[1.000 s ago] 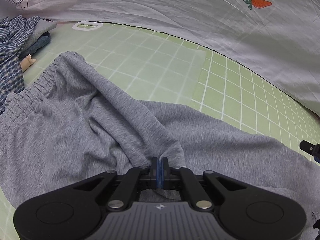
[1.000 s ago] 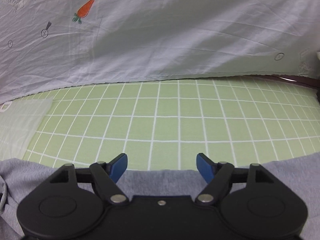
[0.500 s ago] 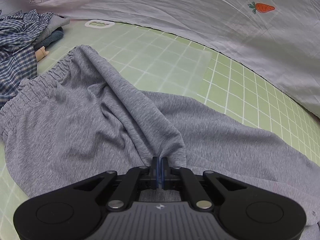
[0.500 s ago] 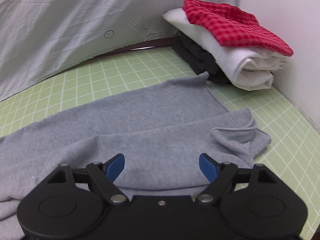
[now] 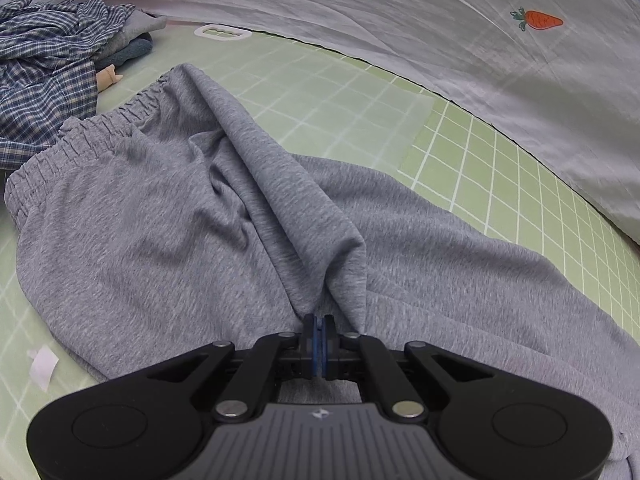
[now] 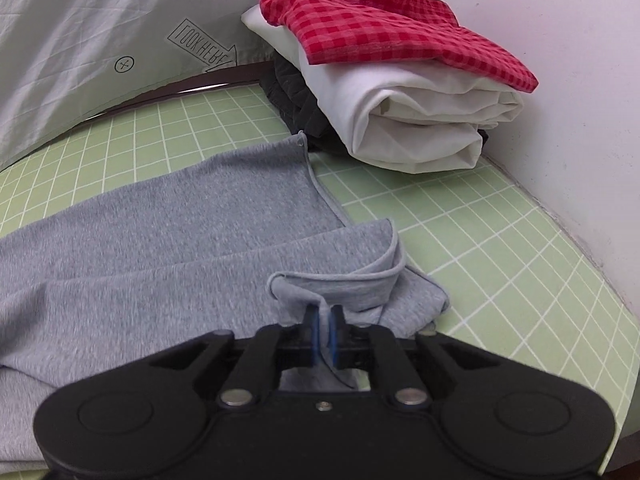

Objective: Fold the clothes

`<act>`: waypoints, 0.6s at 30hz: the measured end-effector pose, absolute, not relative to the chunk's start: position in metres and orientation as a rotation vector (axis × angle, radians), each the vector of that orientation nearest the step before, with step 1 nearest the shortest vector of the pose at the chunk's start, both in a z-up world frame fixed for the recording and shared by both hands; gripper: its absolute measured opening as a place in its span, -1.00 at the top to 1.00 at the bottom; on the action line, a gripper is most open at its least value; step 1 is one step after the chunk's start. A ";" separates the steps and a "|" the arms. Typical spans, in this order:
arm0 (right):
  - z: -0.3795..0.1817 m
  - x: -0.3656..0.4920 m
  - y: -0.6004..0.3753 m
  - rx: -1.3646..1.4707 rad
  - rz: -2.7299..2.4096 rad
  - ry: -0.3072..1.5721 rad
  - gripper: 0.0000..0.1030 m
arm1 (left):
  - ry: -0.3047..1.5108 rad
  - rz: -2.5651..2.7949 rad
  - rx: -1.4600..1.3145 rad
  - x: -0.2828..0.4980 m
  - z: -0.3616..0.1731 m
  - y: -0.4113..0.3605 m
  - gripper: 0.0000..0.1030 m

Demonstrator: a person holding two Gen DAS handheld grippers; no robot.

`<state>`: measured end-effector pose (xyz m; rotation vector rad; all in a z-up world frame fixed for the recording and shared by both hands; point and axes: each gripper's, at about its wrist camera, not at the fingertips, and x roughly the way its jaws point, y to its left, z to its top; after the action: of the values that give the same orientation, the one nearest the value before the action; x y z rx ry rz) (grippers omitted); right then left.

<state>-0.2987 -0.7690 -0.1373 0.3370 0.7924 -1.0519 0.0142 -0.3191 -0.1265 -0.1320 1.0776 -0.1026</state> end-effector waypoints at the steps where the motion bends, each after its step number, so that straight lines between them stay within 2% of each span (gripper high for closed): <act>1: -0.134 -0.296 -0.773 0.324 -1.041 0.780 0.97 | 1.072 -0.100 -0.133 0.015 -0.125 -0.321 0.98; 8: -0.110 -0.254 -0.824 0.219 -0.967 0.723 0.98 | 0.991 -0.126 -0.102 0.046 -0.103 -0.342 1.00; 18: -0.125 -0.154 -0.896 0.125 -0.980 0.722 0.98 | 0.871 -0.057 -0.163 0.125 -0.089 -0.360 1.00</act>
<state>-0.1539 -0.8956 -0.1251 0.1246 0.7222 -0.9799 0.1253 -0.3604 -0.0892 -0.1630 0.8708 -0.0571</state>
